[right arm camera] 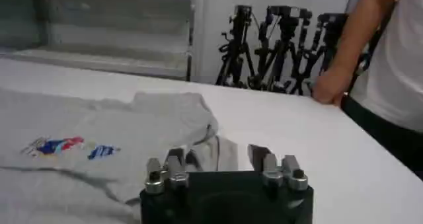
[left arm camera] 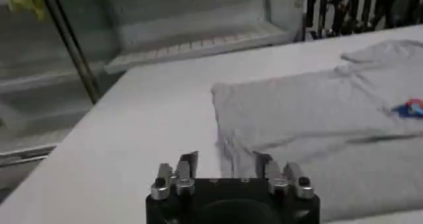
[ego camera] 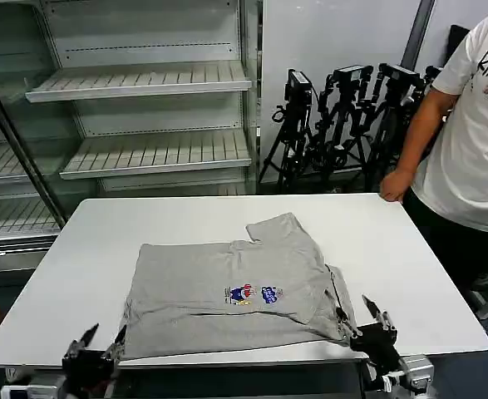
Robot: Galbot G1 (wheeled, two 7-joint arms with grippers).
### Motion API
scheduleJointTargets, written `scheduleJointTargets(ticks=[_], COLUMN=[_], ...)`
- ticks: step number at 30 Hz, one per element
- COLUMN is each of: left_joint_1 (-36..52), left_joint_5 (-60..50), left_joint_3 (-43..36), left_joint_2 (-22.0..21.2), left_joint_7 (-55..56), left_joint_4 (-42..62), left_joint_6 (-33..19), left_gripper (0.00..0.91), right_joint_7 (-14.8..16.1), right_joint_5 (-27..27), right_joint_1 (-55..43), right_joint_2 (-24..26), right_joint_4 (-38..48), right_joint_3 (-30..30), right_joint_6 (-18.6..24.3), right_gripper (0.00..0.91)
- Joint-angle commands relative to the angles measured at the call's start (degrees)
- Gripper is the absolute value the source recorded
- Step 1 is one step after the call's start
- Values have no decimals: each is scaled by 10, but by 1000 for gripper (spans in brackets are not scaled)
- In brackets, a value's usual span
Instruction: Fold and organize the clothes.
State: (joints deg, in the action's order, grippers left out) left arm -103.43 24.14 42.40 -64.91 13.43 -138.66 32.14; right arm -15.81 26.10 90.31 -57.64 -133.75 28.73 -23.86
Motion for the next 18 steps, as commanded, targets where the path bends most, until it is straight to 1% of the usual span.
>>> scheduleJointTargets(ticks=[1,3,4,5,8,13,14,18], left_joint_1=[167,223,237,258,319,380,395,437], left_joint_5=[113,143,148,149,151,156,157,160], left_joint_3=[-6,-31,-35,-45,-78,-115,-133,-169], left_joint_2=[65,78,83,88,107,132,138,150], left_joint_7=[28,38,38,43,46,48,48,47], left_joint_4=[67,108,108,149,197,261,274,312], left_joint_6=[10,10,10,10,11,11,11,12], left_gripper=[907,907,907,907,907,907,907,907], right_joint_7=[-22,-27,-30,-34,-40,-44,-45,-50], right_joint_5=[54,57,59,62,77,86,88,96], right_joint_1=[-212,-273,-295,-331,-411,-489,-506,-566], right_joint_2=[1,-7,-11,-17,-34,-59,-66,-88], right_joint_4=[82,137,151,170,237,316,342,405], right_joint_3=[-73,-118,-130,-145,-182,-226,-237,-268], right_joint_6=[-36,-43,-45,-51,-65,-79,-83,-92], right_gripper=[907,907,907,907,907,907,907,907])
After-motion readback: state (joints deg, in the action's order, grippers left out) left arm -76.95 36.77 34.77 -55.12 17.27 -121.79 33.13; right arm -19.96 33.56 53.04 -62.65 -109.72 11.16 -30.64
